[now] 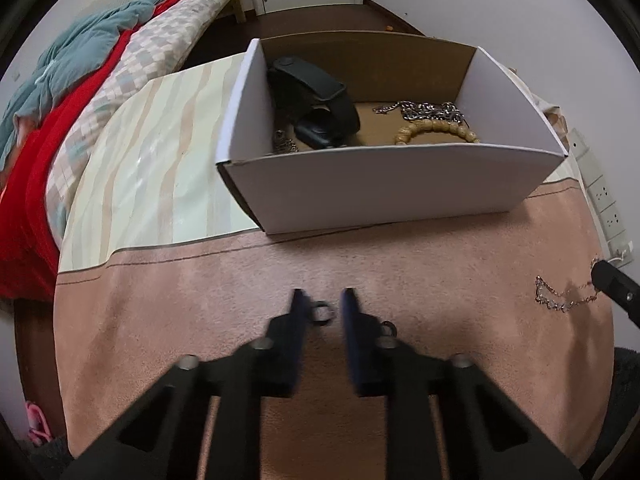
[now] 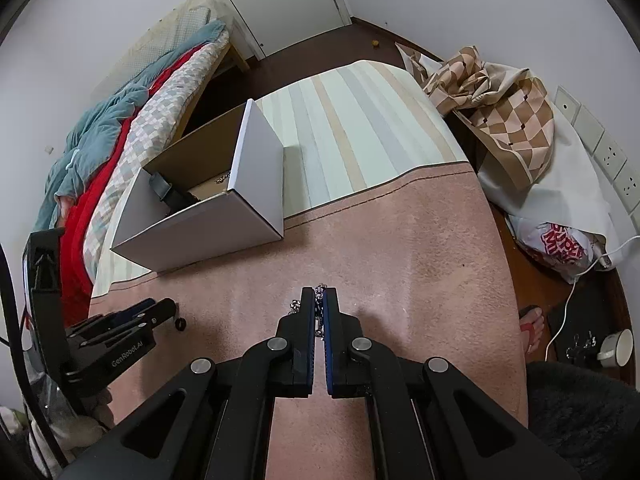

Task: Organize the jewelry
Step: 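Carry the black ring and silver chain into the box and release them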

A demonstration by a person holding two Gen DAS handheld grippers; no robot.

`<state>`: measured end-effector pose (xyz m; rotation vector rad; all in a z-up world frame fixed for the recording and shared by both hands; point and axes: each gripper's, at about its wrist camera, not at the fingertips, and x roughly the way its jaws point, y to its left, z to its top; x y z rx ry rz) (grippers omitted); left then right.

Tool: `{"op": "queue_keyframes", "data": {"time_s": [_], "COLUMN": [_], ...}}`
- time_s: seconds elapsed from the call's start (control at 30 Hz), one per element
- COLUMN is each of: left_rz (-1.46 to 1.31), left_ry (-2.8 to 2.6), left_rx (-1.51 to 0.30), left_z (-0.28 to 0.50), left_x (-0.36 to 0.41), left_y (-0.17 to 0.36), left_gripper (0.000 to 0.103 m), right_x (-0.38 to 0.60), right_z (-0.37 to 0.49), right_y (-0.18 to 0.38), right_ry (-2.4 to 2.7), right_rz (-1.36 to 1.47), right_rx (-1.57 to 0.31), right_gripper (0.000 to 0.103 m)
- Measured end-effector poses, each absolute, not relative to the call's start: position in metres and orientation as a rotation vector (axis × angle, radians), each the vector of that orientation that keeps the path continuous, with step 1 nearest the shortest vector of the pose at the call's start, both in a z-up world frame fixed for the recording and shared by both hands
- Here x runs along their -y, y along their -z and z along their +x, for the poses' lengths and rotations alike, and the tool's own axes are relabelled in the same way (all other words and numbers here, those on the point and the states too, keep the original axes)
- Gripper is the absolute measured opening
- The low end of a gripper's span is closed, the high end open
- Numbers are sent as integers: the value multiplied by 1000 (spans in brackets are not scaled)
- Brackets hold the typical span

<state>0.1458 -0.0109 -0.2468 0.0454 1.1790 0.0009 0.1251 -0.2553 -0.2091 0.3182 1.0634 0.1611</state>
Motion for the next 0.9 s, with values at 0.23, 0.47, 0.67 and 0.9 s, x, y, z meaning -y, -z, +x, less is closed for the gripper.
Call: {"op": "queue_keyframes", "data": {"time_s": [0.23, 0.47, 0.67, 0.9], "left_rz": [24, -22, -98, -123], "left_ry": [-4, 35, 95, 144], "left_rx": [-1173, -1104, -1008, -996], "left_z": [140, 138, 151, 197], "left_x": [2, -5, -15, -18], "left_y": [243, 197, 129, 100], "left_gripper": [10, 10, 10, 10], "right_x": [254, 243, 231, 206], "right_z": [124, 125, 136, 178], "right_y": [194, 153, 92, 46], "right_ry": [-173, -246, -333, -405], "right_rz": [326, 332, 317, 265], "right_rx": [-1031, -971, -877, -806], "right_gripper": [4, 4, 4, 4]}}
